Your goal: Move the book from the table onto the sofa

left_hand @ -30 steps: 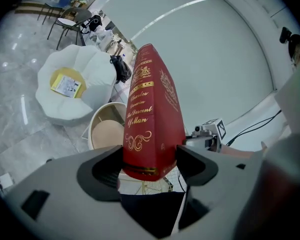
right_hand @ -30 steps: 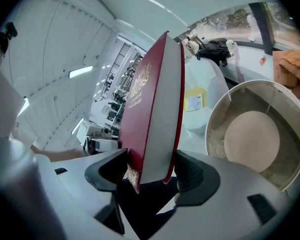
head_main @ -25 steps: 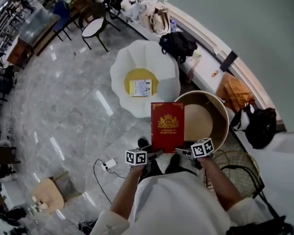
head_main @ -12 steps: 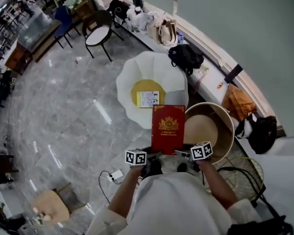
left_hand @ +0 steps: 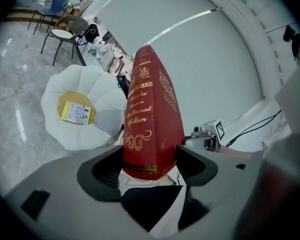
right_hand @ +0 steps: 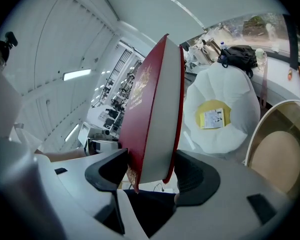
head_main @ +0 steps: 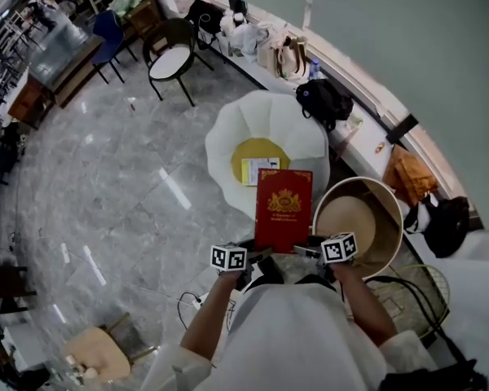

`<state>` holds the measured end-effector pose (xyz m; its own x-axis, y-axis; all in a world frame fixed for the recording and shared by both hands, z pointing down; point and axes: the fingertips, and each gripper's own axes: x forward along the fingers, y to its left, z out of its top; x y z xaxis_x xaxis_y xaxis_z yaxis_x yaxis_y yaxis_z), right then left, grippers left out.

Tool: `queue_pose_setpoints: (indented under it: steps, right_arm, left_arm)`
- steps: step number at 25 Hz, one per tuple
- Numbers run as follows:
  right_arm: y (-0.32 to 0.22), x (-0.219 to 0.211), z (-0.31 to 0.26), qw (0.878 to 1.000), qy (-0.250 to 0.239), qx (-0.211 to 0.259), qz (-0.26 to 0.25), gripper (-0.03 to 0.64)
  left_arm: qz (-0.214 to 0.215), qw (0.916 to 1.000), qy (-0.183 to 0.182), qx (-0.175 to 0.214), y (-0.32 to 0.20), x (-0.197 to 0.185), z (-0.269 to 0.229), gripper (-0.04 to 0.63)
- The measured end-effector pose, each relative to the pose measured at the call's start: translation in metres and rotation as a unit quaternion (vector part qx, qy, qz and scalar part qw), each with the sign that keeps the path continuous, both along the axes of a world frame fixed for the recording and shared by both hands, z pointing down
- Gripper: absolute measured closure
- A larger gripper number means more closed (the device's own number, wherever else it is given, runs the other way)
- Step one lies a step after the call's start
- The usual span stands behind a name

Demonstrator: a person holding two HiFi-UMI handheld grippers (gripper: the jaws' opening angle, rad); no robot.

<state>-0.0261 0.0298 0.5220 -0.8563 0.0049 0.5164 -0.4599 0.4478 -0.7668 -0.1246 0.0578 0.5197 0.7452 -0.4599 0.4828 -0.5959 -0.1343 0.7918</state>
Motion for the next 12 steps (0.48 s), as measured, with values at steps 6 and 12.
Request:
queue_pose_setpoints:
  steps: [6, 12]
  right_arm:
    - [-0.015, -0.024, 0.004, 1.000, 0.003, 0.004, 0.002, 0.310]
    - [-0.027, -0.033, 0.008, 1.000, 0.005, -0.007, -0.001, 0.310]
  left_arm:
    - [0.002, 0.9999, 0.010, 0.002, -0.013, -0.024, 0.007, 0.262]
    - [-0.003, 0.9998, 0.021, -0.003, -0.026, -0.032, 0.010, 0.261]
